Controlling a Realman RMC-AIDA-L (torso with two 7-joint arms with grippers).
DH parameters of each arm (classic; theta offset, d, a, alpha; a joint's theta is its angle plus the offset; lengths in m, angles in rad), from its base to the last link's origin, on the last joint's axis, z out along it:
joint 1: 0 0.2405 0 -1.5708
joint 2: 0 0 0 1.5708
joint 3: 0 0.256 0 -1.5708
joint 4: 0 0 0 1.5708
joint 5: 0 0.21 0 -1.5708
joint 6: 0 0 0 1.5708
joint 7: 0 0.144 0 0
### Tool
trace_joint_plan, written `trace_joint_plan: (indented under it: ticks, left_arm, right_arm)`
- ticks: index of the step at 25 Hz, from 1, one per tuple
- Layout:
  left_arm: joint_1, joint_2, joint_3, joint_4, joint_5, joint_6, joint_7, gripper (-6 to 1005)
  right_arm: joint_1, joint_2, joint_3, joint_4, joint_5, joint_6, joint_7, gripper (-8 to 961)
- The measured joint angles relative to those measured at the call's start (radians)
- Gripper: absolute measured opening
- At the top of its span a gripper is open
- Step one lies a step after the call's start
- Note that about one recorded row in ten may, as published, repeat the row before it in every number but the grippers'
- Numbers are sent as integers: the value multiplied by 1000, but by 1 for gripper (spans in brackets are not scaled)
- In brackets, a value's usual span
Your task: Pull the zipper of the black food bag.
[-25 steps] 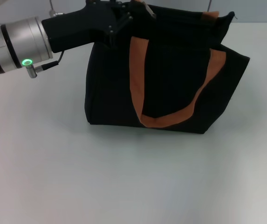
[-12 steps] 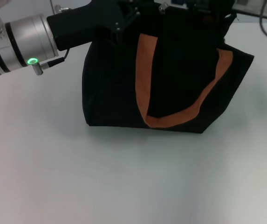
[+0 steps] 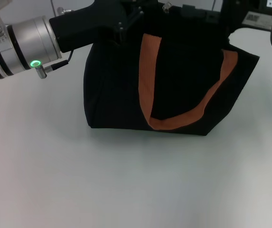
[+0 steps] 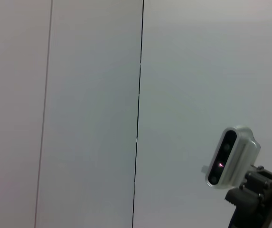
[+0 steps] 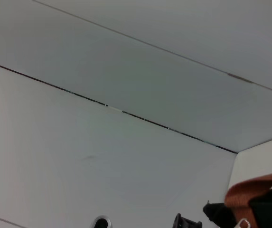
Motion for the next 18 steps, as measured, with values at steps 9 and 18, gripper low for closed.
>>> trace_joint_plan:
  ticks: [9, 18]
  left_arm:
    - [0, 0, 2, -23, -21, 1, 14, 34]
    - [-4, 0, 7, -30, -38, 8, 32, 34]
  right_arm:
    - [-19, 40, 6, -15, 83, -77, -93, 636]
    - [-171, 133, 11, -28, 214, -143, -764, 634]
